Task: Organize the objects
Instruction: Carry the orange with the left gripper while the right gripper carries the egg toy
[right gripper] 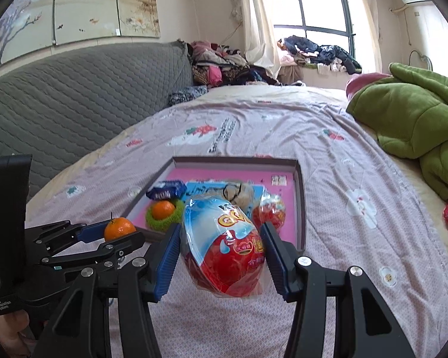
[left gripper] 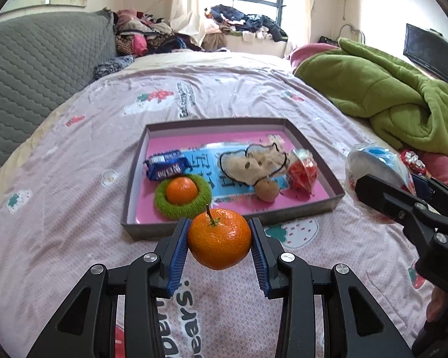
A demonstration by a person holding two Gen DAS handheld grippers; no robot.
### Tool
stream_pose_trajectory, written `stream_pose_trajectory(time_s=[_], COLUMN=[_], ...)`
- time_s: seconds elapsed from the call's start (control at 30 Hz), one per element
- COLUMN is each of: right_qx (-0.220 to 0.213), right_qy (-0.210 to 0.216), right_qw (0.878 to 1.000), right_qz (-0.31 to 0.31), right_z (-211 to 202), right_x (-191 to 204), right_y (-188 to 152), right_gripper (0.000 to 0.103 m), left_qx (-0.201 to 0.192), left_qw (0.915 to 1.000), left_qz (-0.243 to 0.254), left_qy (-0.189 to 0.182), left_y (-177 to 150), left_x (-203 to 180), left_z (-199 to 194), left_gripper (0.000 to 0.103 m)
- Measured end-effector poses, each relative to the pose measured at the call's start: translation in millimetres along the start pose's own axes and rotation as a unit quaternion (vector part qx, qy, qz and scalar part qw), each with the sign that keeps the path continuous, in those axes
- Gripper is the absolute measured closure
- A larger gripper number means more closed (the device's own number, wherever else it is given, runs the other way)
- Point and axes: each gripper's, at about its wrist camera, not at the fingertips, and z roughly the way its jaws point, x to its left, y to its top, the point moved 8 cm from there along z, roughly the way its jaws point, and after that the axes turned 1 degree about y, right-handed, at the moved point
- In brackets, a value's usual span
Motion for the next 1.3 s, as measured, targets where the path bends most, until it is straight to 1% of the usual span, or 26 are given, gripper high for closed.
stream_pose_trajectory(time_s=[0.23, 0.5, 0.87, 1.0, 1.3], right_qx=[-0.023, -0.03, -0.03, -0.031, -0.033], right_qy=[-0.002, -0.004, -0.005, -0.007, -0.011], right_qw=[1.0, 0.999, 0.999, 0.999, 0.999], right_qz=[-0.002, -0.01, -0.013, -0.012, -0.009], right_z=[-8, -4, 13, 21, 42], right_x=[2, 6, 11, 10, 10], right_y=[25, 48, 59, 62, 66], right_gripper=[0.049, 0.049, 0.049, 0.049, 0.049], left_qx=[-0.013, -0.025, -0.055, -0.054, -0.047], left_qw=[0.9999, 0.9996, 0.9982, 0.9981, 0.9982], left_qz=[0.002, 0.002, -0.009, -0.011, -0.017], left_qy=[0.006, 0.012, 0.024, 0.028, 0.032], left_y=[19, 38, 69, 77, 80], left_x=[8, 15, 32, 38, 49], left_z=[-6, -8, -4, 5, 30], left_gripper=[0.062, 0.062, 0.062, 0.062, 0.062])
